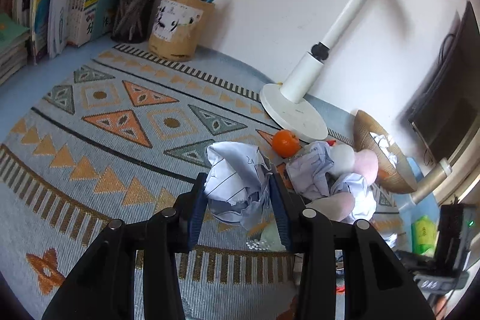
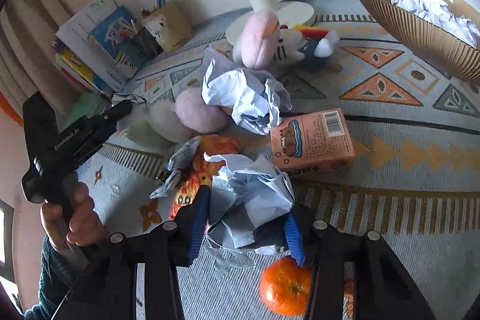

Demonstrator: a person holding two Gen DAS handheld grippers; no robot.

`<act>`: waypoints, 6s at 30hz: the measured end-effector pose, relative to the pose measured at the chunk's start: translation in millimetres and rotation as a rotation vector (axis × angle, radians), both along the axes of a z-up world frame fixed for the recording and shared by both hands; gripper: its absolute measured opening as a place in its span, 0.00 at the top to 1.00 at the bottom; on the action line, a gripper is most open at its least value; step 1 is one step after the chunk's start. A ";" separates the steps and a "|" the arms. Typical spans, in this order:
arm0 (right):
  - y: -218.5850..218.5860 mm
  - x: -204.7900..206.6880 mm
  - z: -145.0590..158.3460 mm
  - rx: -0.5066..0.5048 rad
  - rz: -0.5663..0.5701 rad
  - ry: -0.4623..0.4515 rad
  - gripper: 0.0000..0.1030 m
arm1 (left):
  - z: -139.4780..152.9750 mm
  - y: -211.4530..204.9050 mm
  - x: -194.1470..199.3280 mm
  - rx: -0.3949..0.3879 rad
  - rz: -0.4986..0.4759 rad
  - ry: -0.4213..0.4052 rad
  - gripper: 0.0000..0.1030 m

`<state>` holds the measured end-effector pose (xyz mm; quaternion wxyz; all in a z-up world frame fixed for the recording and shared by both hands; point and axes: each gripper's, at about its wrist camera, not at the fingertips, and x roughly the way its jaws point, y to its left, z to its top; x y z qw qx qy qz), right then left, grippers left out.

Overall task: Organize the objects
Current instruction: 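Carry both paper balls to the woven bowl and open both tools, then grasp the pale green plush ball with the left tool while the right grasps the orange, then carry the plush stack and orange over the woven bowl and open both tools, then grasp the grey plaid cloth with the left tool while the right grasps the pink juice box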

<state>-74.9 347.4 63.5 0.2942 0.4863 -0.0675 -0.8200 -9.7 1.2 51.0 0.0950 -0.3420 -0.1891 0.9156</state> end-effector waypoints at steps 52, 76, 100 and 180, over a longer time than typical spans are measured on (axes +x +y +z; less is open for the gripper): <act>129.3 9.4 89.7 -0.009 -0.354 0.367 0.08 | 62.6 76.6 34.3 -0.409 0.108 0.097 0.01; 93.8 45.4 25.0 -0.025 -0.284 0.191 0.08 | 12.2 48.4 32.5 -0.299 -0.048 0.014 0.01; 25.5 55.4 2.7 0.213 -0.023 0.131 0.61 | 3.5 59.6 -24.4 -0.130 -0.342 -0.130 0.67; 144.8 21.7 160.5 0.006 -0.374 0.309 0.36 | 179.2 144.3 18.5 -0.158 -0.292 0.226 0.01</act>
